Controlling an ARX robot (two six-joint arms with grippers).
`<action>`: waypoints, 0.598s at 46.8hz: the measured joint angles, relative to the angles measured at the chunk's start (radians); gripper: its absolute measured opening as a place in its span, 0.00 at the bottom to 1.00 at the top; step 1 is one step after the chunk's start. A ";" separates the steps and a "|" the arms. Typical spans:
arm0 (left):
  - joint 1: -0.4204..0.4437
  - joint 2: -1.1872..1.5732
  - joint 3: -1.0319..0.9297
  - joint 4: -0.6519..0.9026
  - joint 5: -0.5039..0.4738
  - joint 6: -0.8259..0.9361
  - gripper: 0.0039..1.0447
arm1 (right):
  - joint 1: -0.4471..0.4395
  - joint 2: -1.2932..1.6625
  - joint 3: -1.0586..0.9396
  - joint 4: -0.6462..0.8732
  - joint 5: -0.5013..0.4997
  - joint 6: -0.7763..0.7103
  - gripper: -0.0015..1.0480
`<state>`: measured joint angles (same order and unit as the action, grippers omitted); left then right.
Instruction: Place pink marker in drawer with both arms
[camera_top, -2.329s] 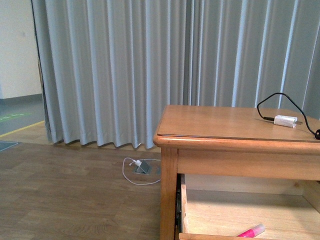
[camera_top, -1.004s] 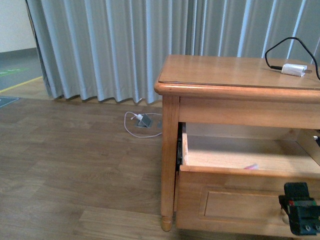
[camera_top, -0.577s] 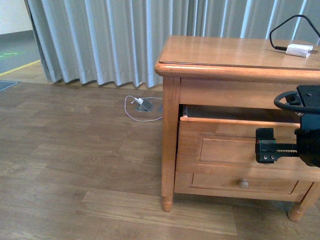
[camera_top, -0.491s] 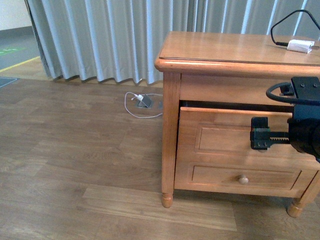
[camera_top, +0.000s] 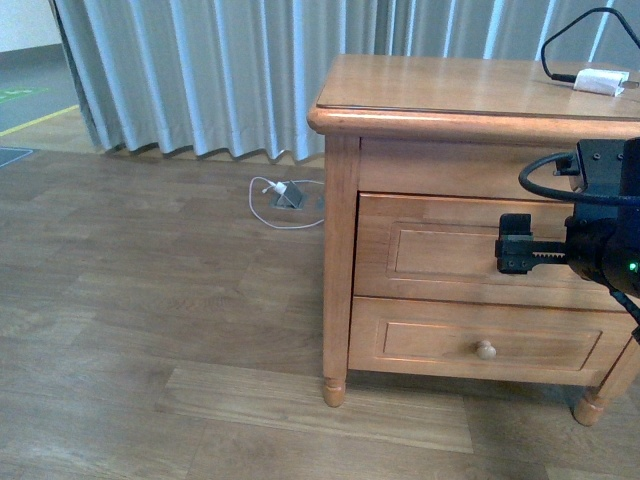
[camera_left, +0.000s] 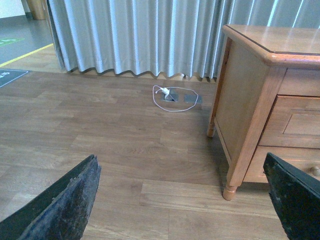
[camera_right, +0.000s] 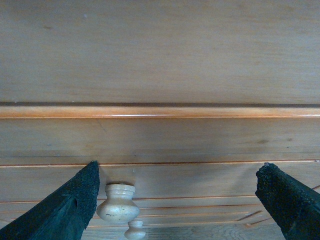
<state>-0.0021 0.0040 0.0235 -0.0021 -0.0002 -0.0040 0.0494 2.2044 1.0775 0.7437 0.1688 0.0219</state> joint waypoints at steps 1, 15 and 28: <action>0.000 0.000 0.000 0.000 0.000 0.000 0.95 | 0.000 -0.006 -0.008 0.002 0.000 0.001 0.92; 0.000 0.000 0.000 0.000 0.000 0.000 0.95 | -0.001 -0.259 -0.187 -0.087 -0.048 0.029 0.92; 0.000 0.000 0.000 0.000 0.000 0.000 0.95 | -0.024 -0.649 -0.415 -0.258 -0.168 0.063 0.92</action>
<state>-0.0021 0.0040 0.0235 -0.0021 -0.0002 -0.0040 0.0250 1.5558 0.6628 0.4858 0.0010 0.0845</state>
